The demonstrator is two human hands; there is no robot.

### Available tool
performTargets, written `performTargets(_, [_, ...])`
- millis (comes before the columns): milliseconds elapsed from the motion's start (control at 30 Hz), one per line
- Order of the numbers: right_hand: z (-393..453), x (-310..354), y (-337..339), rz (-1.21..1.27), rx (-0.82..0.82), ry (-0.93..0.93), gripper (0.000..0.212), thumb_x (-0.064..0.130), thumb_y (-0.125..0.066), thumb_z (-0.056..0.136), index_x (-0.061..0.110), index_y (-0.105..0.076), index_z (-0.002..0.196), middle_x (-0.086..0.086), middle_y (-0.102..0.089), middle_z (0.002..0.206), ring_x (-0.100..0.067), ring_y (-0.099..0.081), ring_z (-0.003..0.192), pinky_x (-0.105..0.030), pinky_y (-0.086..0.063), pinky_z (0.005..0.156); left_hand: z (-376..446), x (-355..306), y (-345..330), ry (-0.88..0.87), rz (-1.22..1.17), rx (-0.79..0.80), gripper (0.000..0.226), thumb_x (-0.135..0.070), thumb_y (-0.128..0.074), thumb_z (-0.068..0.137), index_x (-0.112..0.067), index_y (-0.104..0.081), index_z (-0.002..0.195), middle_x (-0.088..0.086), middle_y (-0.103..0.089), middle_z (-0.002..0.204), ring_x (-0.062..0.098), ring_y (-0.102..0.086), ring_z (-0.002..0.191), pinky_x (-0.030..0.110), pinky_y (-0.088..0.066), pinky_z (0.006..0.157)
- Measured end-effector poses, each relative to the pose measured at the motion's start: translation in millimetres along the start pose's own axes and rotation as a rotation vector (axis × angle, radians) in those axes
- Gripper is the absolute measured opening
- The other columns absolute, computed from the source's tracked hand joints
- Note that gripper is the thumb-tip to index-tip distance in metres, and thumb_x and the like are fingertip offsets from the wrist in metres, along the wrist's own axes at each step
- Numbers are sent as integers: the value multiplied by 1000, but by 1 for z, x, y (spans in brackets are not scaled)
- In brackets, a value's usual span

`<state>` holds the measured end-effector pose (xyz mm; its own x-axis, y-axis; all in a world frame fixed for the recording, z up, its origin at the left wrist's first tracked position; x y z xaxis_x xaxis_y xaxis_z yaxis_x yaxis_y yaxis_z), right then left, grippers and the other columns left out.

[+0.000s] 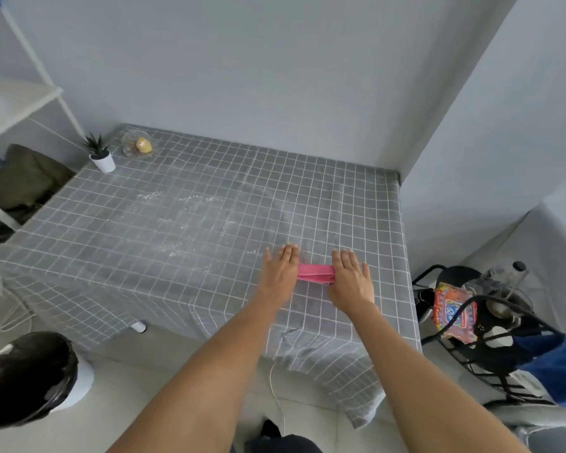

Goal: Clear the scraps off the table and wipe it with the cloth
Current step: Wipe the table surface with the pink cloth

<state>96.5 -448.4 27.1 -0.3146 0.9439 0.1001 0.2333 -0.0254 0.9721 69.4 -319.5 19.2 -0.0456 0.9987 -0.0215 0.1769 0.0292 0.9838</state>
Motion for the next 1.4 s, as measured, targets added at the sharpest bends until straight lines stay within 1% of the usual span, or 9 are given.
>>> performTargets(167, [30,63,28,-1,-37,111,68,16,-38,96,14,-1,153,-6,-2,161,-22,4,148,-45,-2,120,-1,66,28,91,26,-30,80,-18,-56,92,-3,-2,151,14,-7,159,25,-10,147,50,-9,118])
performTargets(300, [50,125,36,-6,-41,197,70,18,-42,96,14,-1,153,-6,-2,161,-23,4,148,-45,-3,120,-10,127,43,164,-2,-98,66,-15,-45,97,-2,-9,150,15,-13,158,25,-15,146,47,-13,118])
performTargets(467, [75,205,34,11,-38,273,70,15,-41,95,15,-1,153,-5,-1,161,-22,4,148,-43,0,120,-17,209,49,238,-33,-132,61,-9,-40,97,-3,-10,150,14,-15,158,25,-15,146,44,-13,119])
performTargets(667, [117,295,22,24,0,291,68,13,-37,94,15,-4,153,-5,-3,161,-23,3,148,-44,-2,120,-6,307,38,233,-26,-69,63,-12,-42,97,-4,-10,150,11,-14,159,21,-14,146,47,-12,118])
performTargets(833, [155,354,16,14,30,265,65,16,-39,96,15,-7,153,-6,-6,161,-25,1,148,-47,-5,120,20,377,36,151,-2,-36,61,-17,-46,96,-6,-18,150,9,-23,157,20,-23,144,50,-17,116])
performTargets(933, [178,376,23,24,25,226,67,14,-41,95,16,-7,153,-5,-10,160,-25,-1,148,-46,-7,120,39,406,49,116,-2,-36,61,-17,-47,96,-8,-19,150,7,-23,157,18,-23,144,52,-14,117])
performTargets(1067, [207,401,37,73,-22,169,69,13,-41,95,18,-5,153,-5,-10,160,-24,-3,148,-45,-8,119,64,438,72,88,-34,-102,65,-11,-51,93,-8,-19,150,8,-22,157,18,-20,145,53,-9,117])
performTargets(1200, [213,418,25,79,-38,123,71,12,-41,94,20,-3,154,-6,-8,161,-24,-2,148,-45,-8,120,68,460,62,73,-20,-96,69,-15,-52,93,-7,-14,150,9,-16,159,19,-14,147,52,-7,118])
performTargets(1400, [174,437,-56,51,158,124,72,15,-41,95,19,1,154,-7,0,161,-23,4,148,-44,-2,119,27,472,-15,20,61,64,69,-12,-48,95,-7,-7,151,8,-7,159,19,-8,147,51,-3,118])
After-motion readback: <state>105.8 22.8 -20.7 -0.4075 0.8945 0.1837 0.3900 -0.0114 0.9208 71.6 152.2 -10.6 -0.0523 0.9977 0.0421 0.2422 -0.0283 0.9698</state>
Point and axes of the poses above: each hand's wrist, its own z-axis towards the middle knuckle, its own y-axis out of the back of the hand, x = y × z, the point moved 9 cm from there along z, towards the middle knuckle
